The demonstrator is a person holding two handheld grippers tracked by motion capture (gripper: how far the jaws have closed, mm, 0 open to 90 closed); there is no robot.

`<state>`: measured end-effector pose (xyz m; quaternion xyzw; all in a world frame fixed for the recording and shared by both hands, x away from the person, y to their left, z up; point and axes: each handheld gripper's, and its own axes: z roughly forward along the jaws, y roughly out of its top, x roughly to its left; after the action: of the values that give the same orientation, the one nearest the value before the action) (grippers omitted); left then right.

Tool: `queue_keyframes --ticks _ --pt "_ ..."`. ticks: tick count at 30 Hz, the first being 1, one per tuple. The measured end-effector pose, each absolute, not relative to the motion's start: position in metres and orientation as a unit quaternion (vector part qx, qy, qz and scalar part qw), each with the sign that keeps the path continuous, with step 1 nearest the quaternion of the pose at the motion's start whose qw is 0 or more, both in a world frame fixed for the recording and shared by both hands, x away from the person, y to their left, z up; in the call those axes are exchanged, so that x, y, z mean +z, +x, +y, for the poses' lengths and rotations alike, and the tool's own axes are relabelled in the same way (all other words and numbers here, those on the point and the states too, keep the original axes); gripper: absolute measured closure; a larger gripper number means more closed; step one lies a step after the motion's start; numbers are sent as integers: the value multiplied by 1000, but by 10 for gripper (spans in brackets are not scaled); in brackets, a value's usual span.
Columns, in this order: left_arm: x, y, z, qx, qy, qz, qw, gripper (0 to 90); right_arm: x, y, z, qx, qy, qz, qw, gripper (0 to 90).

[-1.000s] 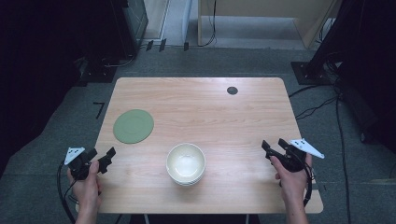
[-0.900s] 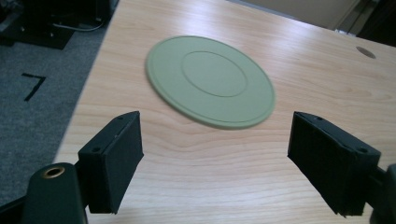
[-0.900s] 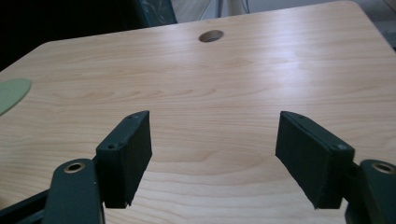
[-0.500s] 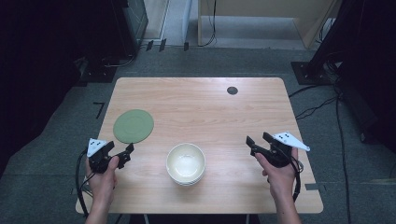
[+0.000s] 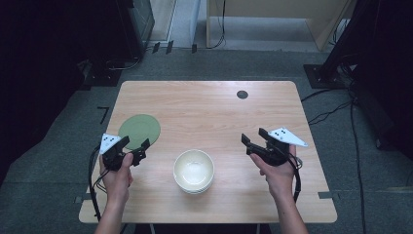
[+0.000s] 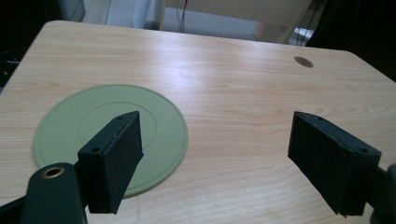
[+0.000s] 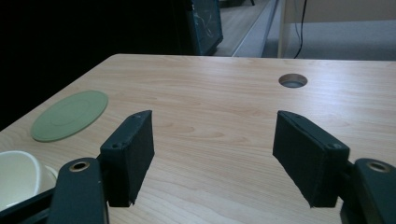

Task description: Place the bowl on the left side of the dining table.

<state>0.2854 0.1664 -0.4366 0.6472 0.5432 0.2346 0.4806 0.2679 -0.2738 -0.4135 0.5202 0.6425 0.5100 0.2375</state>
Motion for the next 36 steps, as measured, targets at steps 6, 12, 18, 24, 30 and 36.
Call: queue_keyframes --ticks 6,12,18,24,30,36 --pt "-436 283 157 223 658 530 486 174 -415 267 -258 512 507 658 220 294" --pt "-434 278 146 211 666 518 493 175 -415 264 -242 519 497 667 196 297" --pt "-431 274 137 204 674 507 497 174 -415 261 -228 519 485 680 181 320" --pt "-430 271 128 195 682 496 501 175 -416 257 -213 522 470 693 162 364" --pt "-429 268 119 193 690 487 499 174 -420 253 -199 535 458 697 139 438" --pt "-429 266 112 188 698 477 499 174 -429 250 -181 519 441 721 127 517"
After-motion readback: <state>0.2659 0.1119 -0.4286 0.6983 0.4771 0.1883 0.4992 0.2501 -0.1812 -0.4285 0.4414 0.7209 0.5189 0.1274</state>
